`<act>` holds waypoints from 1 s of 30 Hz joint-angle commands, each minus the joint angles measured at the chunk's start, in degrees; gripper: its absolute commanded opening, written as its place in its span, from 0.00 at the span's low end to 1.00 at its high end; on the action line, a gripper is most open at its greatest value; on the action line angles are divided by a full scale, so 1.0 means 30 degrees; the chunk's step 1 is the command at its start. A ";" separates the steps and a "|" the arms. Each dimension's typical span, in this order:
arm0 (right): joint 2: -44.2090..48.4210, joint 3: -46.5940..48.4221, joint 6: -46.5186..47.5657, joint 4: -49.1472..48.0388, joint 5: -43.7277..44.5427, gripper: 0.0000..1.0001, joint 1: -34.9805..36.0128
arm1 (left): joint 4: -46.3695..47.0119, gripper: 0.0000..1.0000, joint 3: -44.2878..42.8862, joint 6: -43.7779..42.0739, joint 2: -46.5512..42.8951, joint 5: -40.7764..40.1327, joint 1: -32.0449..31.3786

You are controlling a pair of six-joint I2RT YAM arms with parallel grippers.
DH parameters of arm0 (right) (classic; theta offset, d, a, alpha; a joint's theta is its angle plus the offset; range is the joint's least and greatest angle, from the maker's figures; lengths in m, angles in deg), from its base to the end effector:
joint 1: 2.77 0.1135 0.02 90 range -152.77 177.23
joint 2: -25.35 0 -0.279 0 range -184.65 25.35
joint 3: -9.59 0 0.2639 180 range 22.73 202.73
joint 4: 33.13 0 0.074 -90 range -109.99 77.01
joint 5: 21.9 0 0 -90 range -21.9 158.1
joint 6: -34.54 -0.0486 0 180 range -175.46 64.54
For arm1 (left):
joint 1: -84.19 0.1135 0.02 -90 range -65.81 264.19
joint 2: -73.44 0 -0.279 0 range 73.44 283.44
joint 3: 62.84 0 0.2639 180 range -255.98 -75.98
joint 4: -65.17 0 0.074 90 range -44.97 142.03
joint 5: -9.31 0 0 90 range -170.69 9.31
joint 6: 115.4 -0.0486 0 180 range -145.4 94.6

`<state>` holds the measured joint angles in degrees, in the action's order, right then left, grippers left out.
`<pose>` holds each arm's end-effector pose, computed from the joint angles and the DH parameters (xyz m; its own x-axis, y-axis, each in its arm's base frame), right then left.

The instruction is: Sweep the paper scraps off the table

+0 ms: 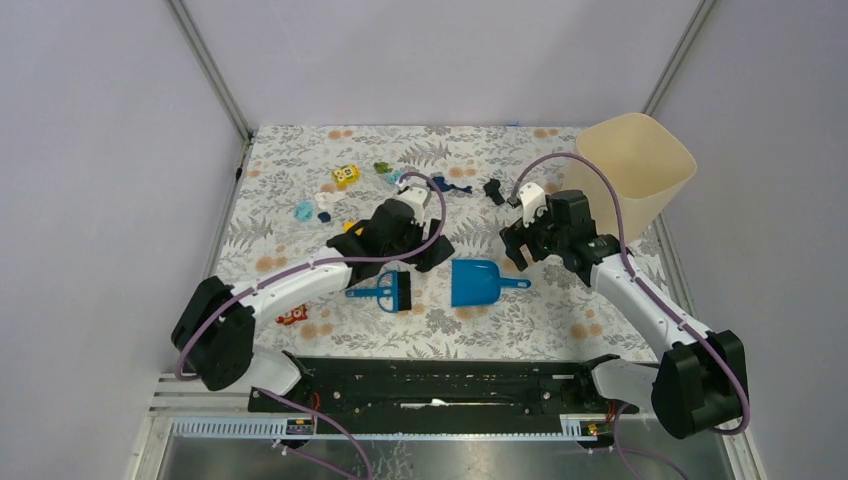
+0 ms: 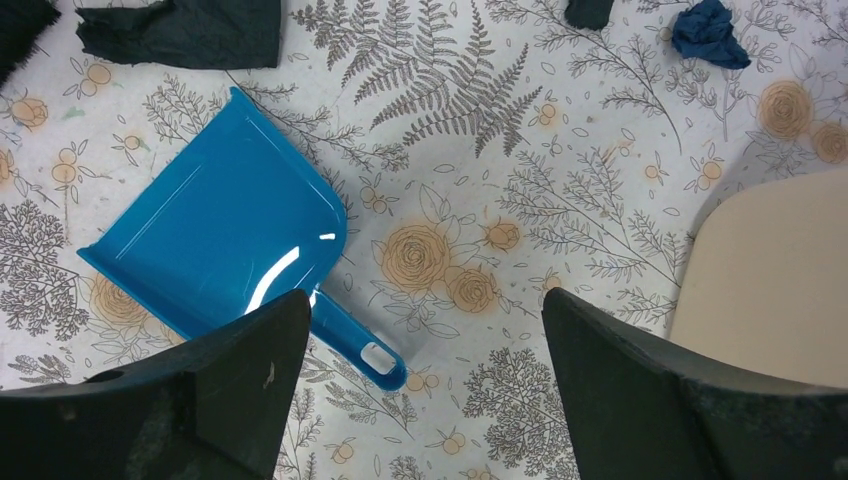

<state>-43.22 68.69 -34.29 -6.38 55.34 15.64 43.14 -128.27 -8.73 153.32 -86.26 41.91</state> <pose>0.2588 0.0974 0.2581 -0.3505 -0.4879 -0.7994 -0.6474 0.7431 -0.1696 0.2436 -0.2151 0.2496 -0.5969 0.1569 -0.7868 0.4599 0.8705 -0.1754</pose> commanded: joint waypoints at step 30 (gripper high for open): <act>0.0761 0.0169 0.1248 0.1872 -0.6817 0.79 -0.2436 | -0.7293 0.52 -0.2383 0.5282 0.2662 -0.2568 0.1605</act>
<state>-41.89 68.69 -31.71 -1.57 37.92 8.56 18.71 -137.15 5.72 162.82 -96.24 45.01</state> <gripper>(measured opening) 0.784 0.546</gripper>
